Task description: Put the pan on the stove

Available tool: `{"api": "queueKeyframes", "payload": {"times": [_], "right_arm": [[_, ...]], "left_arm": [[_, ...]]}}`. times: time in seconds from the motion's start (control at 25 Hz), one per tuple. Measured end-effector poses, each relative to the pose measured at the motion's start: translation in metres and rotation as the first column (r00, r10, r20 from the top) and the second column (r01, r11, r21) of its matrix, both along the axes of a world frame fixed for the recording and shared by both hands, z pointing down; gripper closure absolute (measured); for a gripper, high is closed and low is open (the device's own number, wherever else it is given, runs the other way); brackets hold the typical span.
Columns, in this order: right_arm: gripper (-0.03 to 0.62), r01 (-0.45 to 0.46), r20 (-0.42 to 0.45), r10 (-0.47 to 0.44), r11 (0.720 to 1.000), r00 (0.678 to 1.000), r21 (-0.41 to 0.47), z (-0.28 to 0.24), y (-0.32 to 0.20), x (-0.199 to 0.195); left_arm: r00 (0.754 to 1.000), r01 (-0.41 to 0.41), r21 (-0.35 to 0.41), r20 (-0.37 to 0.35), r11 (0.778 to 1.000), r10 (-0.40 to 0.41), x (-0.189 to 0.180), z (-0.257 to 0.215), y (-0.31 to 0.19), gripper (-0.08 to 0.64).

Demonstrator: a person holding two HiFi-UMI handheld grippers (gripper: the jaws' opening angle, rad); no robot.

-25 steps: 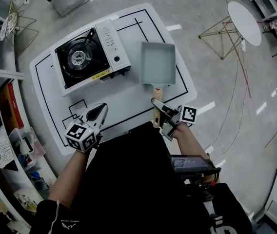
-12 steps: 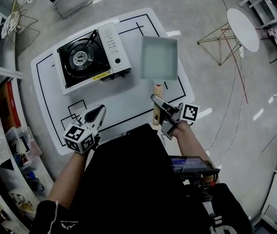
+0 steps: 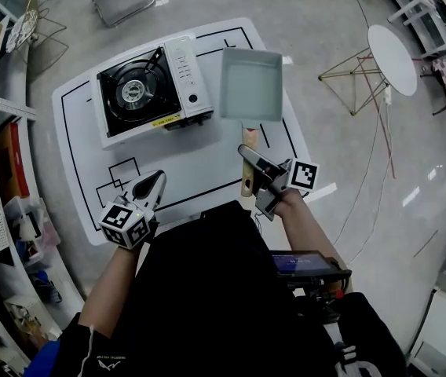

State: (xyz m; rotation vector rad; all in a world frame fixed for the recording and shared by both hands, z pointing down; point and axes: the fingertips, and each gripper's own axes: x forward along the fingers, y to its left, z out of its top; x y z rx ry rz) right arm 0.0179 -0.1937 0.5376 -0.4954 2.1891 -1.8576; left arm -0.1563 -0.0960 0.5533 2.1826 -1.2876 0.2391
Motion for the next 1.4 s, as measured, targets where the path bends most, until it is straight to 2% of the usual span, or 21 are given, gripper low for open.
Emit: {"api": "queueKeyframes", "payload": {"times": [0.72, 1.08, 1.4], "right_arm": [[0.460, 0.112, -0.003, -0.112, 0.992, 0.994, 0.052, -0.030, -0.012, -0.044], [0.457, 0.203, 0.021, -0.204, 0.977, 0.979, 0.059, -0.042, -0.017, -0.094], [0.457, 0.313, 0.025, -0.314, 0.949, 0.949, 0.044, -0.039, -0.006, -0.150]], "left_arm": [[0.989, 0.145, 0.011, -0.029, 0.989, -0.145, -0.033, 0.001, 0.028, 0.551], [0.972, 0.231, 0.004, -0.034, 0.973, -0.231, -0.055, 0.005, 0.047, 0.551], [0.954, 0.300, -0.001, -0.016, 0.954, -0.300, -0.078, 0.004, 0.067, 0.551]]}}
